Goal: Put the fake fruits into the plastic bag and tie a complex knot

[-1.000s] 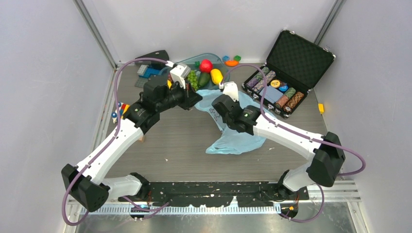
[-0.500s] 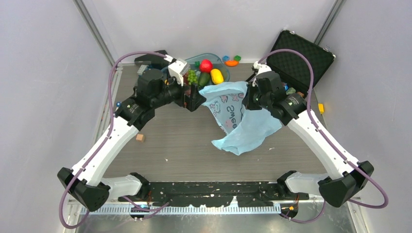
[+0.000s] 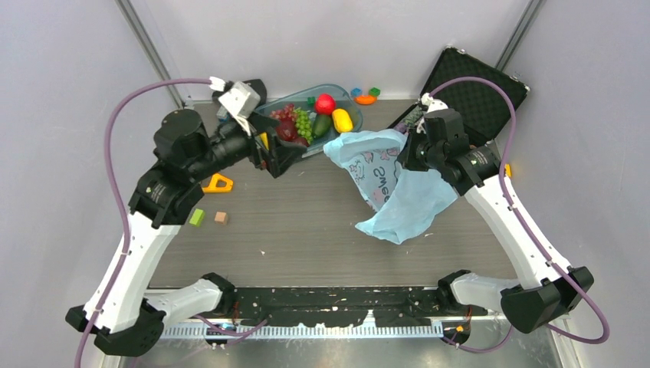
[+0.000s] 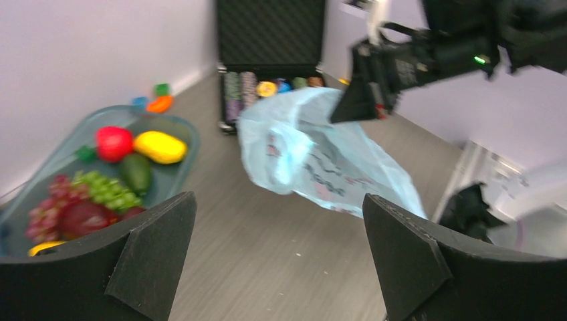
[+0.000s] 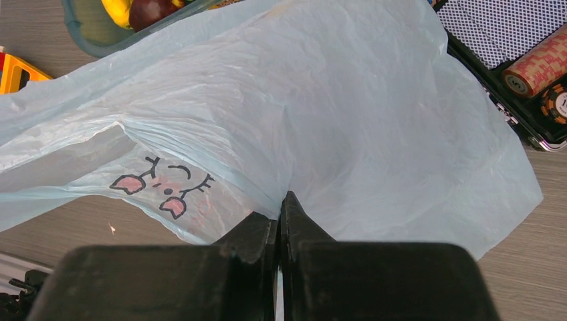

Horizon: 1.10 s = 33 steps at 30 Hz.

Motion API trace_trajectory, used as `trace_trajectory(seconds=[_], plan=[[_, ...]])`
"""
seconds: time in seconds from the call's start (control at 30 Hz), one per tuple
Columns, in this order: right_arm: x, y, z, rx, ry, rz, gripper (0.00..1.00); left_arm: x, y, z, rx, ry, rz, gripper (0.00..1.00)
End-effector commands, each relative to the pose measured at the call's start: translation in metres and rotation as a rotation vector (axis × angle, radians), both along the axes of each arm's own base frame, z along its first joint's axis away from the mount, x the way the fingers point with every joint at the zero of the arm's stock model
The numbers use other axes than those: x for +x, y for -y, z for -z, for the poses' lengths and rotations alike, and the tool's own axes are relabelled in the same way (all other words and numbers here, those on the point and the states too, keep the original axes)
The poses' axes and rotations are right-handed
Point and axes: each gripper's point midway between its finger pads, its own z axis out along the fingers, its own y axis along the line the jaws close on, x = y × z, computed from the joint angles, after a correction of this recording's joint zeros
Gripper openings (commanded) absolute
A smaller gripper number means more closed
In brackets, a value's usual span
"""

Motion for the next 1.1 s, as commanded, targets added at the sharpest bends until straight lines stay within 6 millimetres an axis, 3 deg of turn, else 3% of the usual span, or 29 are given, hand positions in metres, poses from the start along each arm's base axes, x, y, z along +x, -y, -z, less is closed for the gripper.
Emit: trace_trajectory(seconds=[0.0,0.1,0.2,0.4,0.47,0.63,0.77,0.9,1.07], plan=[[-0.002,-0.003,-0.025,0.051,0.063,-0.015,0.05,0.075,-0.049,0.044,0.063,-0.132,-0.374,0.99],[-0.002,-0.003,-0.027,0.058,0.068,-0.014,0.05,0.119,-0.077,0.07,0.039,-0.204,-0.548,0.99],[-0.003,-0.003,-0.028,0.065,0.073,-0.011,0.05,0.155,-0.084,0.093,0.065,-0.293,-0.594,0.94],[-0.005,-0.011,-0.028,0.102,0.071,-0.042,0.05,0.214,-0.064,0.137,0.169,-0.441,-0.569,0.88],[-0.005,-0.013,-0.027,0.11,0.068,-0.049,0.05,0.234,-0.053,0.166,0.193,-0.521,-0.552,0.87],[-0.005,-0.015,-0.027,0.12,0.071,-0.051,0.05,0.26,-0.034,0.208,0.203,-0.626,-0.535,0.88],[-0.003,-0.019,-0.03,0.136,0.075,-0.065,0.05,0.277,-0.031,0.242,0.241,-0.67,-0.558,0.89],[-0.003,-0.021,-0.03,0.143,0.074,-0.068,0.05,0.285,-0.039,0.269,0.269,-0.735,-0.634,0.88],[-0.002,-0.021,-0.028,0.144,0.074,-0.061,0.05,0.28,-0.038,0.293,0.284,-0.761,-0.691,0.89]])
